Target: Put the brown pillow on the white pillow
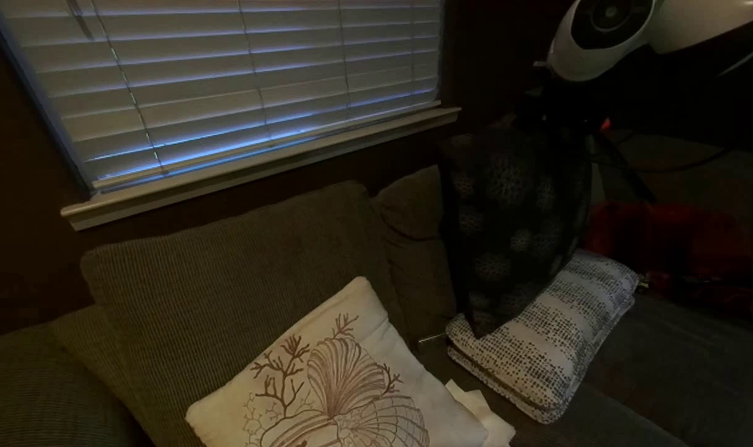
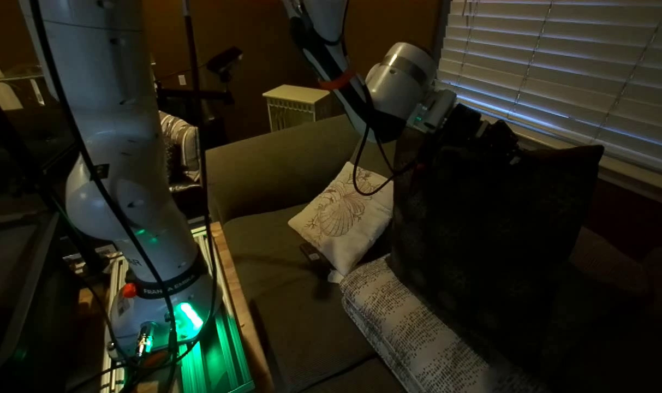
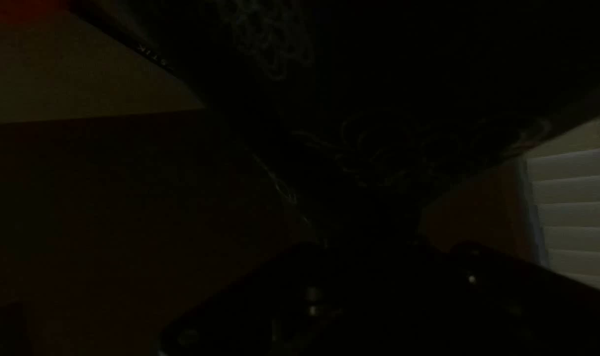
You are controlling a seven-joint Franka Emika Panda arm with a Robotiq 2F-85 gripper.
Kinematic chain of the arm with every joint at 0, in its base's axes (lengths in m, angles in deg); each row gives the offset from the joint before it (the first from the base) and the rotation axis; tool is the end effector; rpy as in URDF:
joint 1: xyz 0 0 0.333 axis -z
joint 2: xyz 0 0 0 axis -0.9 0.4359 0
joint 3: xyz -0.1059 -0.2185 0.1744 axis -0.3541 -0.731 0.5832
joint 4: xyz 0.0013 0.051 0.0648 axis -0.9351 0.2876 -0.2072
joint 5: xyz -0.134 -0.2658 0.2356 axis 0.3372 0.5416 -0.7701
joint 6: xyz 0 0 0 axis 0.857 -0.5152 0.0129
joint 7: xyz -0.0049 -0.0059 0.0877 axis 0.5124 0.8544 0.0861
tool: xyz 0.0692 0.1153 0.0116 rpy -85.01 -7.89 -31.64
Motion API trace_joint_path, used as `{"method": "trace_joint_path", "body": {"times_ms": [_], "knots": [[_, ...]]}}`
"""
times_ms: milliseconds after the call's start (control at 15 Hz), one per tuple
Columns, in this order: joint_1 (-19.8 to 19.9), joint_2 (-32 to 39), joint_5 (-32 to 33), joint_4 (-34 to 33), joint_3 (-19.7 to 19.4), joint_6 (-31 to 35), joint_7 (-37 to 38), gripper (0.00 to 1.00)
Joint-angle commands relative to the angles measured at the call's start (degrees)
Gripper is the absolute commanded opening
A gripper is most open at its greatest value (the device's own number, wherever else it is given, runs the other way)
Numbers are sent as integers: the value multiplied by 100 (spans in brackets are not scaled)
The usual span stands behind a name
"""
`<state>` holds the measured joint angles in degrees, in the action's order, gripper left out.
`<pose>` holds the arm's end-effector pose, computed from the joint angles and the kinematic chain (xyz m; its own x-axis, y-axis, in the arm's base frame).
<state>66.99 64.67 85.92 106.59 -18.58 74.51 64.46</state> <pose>0.5770 -0.1127 0.3296 -0.0834 -0.3772 0.9224 -0.8580 -0.4435 -0.2590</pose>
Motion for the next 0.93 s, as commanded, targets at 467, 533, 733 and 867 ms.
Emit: {"method": "trace_joint_path", "body": {"times_ms": [467,533,733,867], "knots": [[205,1116,9,-968,52,-581,711,1],[206,1204,18,-1064,59,-610,700,1],[204,1430,75,-1312,72,-659,655,1],[209,1544,85,-1475,75,-640,608,1]]}}
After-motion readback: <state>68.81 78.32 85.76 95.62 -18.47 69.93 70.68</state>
